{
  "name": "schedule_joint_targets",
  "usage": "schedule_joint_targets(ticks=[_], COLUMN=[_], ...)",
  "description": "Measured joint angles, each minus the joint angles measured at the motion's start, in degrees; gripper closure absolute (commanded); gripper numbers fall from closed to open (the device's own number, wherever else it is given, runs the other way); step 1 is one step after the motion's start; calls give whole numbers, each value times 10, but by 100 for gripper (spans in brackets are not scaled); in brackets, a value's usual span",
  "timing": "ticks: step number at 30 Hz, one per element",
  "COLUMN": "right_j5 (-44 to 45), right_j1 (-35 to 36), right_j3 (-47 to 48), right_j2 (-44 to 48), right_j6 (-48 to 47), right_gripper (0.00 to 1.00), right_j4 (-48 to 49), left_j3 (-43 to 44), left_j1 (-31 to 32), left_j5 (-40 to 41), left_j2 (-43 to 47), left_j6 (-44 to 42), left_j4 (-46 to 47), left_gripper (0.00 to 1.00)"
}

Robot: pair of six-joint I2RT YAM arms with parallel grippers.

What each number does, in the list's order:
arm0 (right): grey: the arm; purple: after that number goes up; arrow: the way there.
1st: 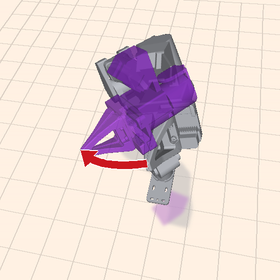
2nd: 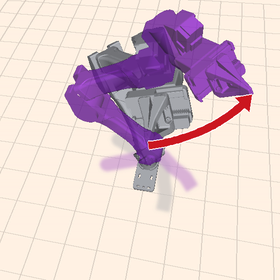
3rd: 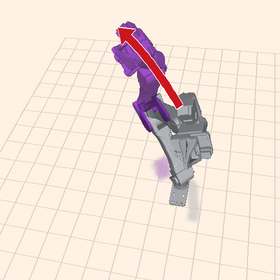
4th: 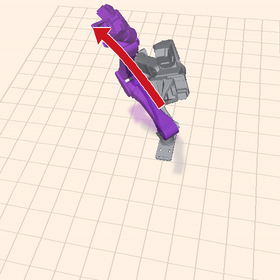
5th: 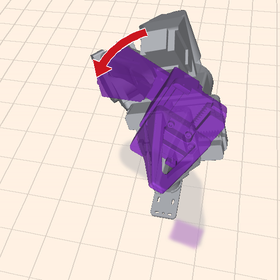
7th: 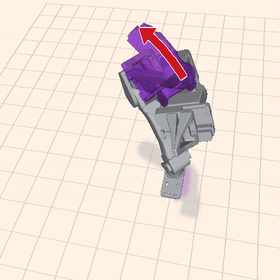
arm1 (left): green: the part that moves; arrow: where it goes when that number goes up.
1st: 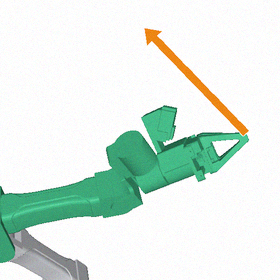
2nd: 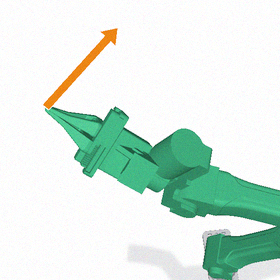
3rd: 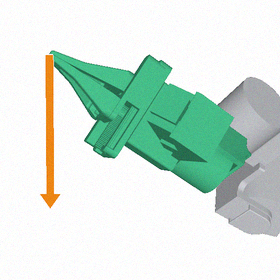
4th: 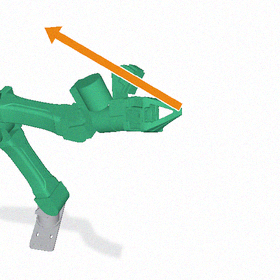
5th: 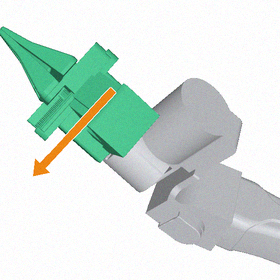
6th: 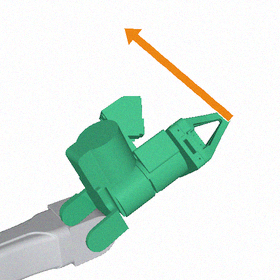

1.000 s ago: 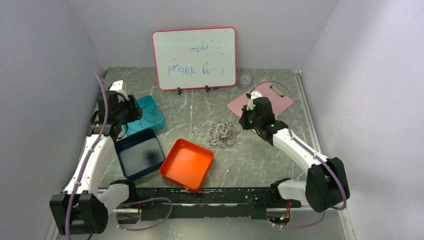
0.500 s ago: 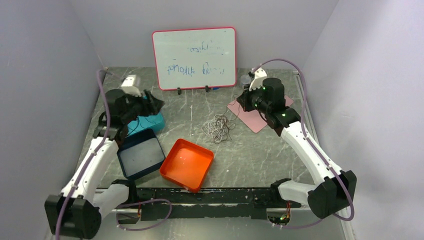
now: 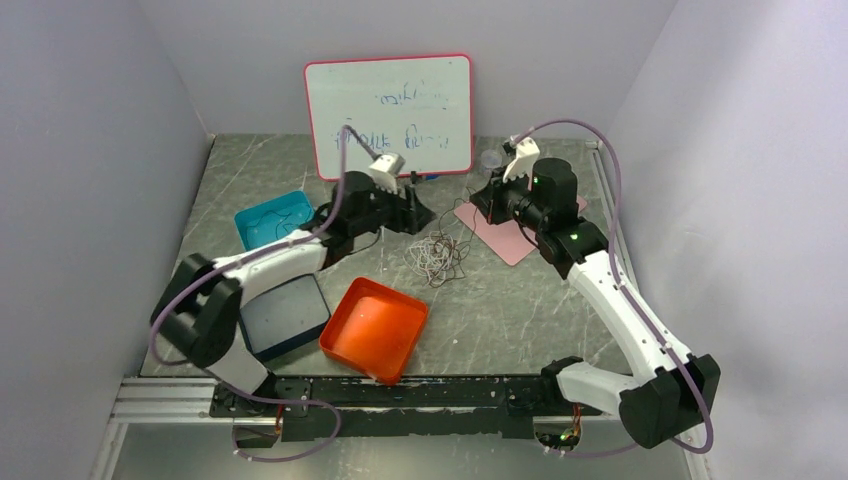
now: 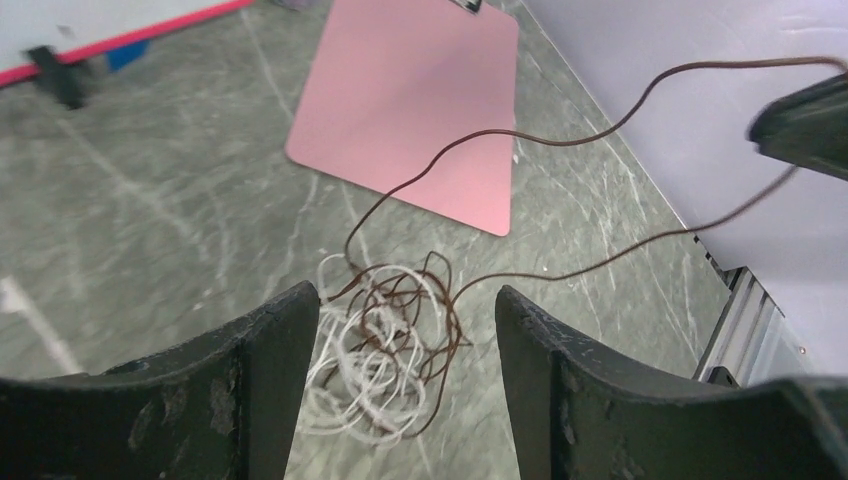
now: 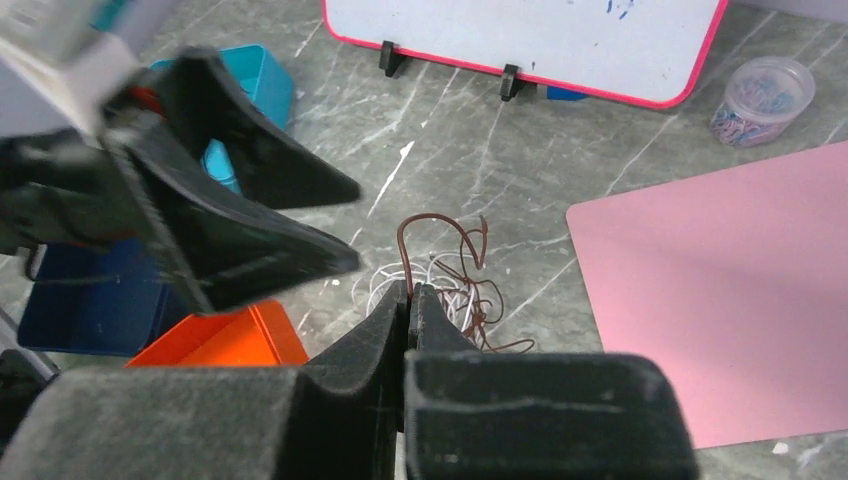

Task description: Untangle the cables

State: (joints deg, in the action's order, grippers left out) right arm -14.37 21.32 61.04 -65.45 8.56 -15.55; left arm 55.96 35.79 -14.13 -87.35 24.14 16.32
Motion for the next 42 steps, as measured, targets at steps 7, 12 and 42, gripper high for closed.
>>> schedule_joint_targets(ticks=[7,12,42], right_j5=[2,-4,78], right_j1=[0,0,0], right_j3=[-5,-5,244], right_j2=[17,20,59], right_j6=[32,52,75], right_gripper=[100,100,100], right_j4=[12,16,16], left_j3=[57,84,100], left_j1=[42,51,119], left_j5=[26,51,131], left_j2=[-133,-187,-276], left_j6=[23,33,44], left_j4=[55,61,50], left_gripper=[30,30,38])
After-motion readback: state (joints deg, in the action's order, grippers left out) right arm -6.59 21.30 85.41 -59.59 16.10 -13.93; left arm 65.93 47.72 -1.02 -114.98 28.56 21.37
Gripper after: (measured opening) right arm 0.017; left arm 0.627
